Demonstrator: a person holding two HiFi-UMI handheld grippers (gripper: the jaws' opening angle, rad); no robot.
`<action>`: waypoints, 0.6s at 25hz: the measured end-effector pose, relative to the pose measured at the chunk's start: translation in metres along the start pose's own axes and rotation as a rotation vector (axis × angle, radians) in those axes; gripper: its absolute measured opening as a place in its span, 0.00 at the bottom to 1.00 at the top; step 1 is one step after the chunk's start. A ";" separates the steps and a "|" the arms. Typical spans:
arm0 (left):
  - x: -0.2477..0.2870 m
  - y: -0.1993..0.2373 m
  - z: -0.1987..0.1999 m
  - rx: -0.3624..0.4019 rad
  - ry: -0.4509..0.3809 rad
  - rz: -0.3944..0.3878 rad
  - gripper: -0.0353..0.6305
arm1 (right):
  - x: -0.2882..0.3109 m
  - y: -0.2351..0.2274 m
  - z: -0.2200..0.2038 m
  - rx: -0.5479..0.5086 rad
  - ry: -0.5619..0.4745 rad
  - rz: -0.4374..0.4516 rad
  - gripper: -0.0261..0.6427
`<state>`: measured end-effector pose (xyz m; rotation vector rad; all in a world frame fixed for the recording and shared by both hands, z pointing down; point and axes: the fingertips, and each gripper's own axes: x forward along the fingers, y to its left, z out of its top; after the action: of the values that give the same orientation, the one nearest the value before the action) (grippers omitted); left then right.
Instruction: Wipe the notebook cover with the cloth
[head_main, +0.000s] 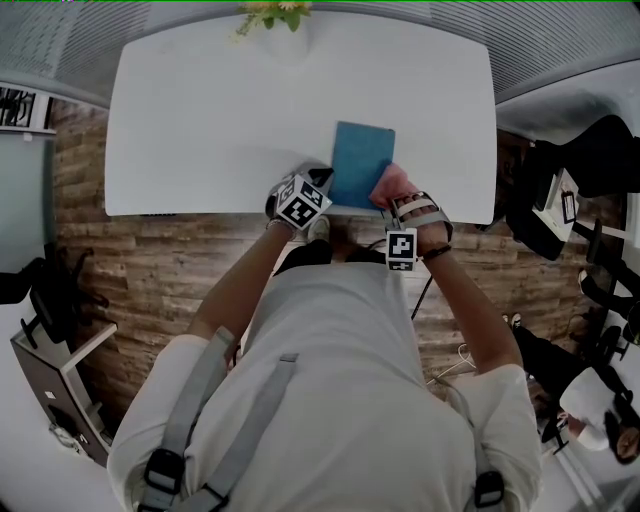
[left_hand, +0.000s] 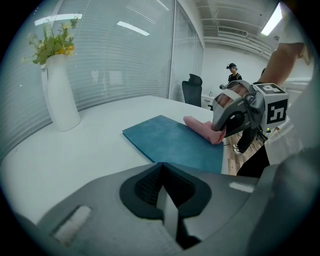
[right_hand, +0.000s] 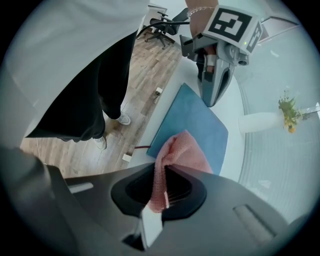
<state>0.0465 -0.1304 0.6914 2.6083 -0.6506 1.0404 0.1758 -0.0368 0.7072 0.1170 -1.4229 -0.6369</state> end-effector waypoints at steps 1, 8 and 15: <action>0.000 0.000 0.000 0.000 0.000 0.000 0.05 | -0.001 0.001 0.001 0.004 -0.001 -0.002 0.08; 0.000 0.000 0.000 -0.002 0.002 0.001 0.05 | -0.007 0.009 0.006 -0.014 -0.010 -0.007 0.08; -0.007 0.007 0.003 -0.054 -0.062 0.026 0.06 | -0.010 0.009 0.001 0.261 -0.066 0.045 0.08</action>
<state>0.0399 -0.1355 0.6851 2.6011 -0.7181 0.9391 0.1782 -0.0240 0.7021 0.2708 -1.5638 -0.4194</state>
